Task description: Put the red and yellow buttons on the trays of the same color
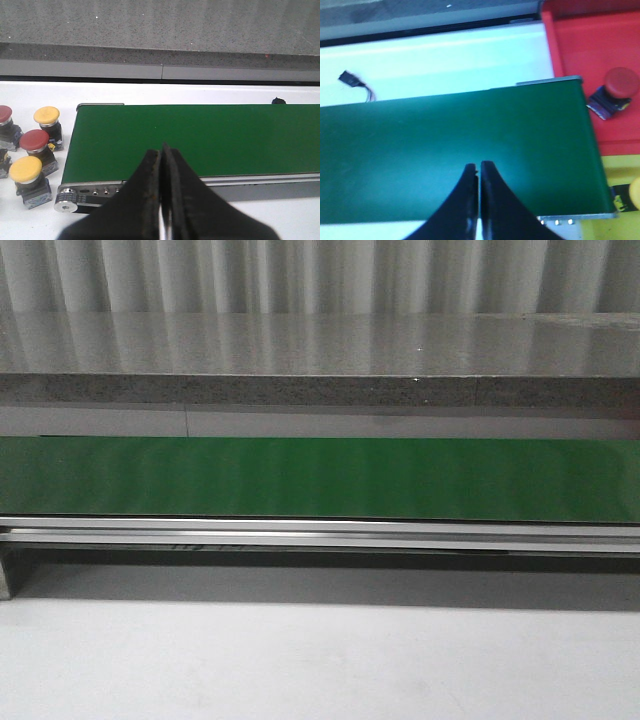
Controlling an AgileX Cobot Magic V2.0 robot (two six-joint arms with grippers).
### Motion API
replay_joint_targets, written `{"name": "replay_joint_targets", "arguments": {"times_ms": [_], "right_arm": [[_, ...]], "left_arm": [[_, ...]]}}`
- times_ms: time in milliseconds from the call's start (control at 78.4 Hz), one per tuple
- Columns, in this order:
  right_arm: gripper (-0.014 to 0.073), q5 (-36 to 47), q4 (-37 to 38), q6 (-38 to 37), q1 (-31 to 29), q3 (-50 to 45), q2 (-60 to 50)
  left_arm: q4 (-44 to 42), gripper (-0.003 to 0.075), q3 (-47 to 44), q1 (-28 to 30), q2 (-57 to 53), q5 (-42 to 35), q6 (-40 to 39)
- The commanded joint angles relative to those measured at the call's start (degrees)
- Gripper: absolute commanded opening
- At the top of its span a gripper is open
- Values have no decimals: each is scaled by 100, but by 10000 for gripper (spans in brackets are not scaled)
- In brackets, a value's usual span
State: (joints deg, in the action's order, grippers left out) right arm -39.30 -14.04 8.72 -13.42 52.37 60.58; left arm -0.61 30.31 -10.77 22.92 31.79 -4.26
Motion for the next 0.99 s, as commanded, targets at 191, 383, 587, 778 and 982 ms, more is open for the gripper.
{"name": "replay_joint_targets", "arguments": {"times_ms": [191,383,587,778,982], "right_arm": [[-66,322,-85,298,1048,-652,-1013],[-66,500,-85,662,1458,-1358,-1869],[-66,506,-85,683,1493,-2082,-3475],[-66,303,-85,683,1493,-2150,-4134],[-66,266,-85,683,1493,-2150,-4148]], "left_arm": [[61,-20,156,-53,44,-420,-3],[61,-20,156,-53,44,-420,-3],[61,-20,156,-53,44,-420,-3],[61,-20,156,-53,44,-420,-3],[61,-20,143,-53,44,-420,-3]]}}
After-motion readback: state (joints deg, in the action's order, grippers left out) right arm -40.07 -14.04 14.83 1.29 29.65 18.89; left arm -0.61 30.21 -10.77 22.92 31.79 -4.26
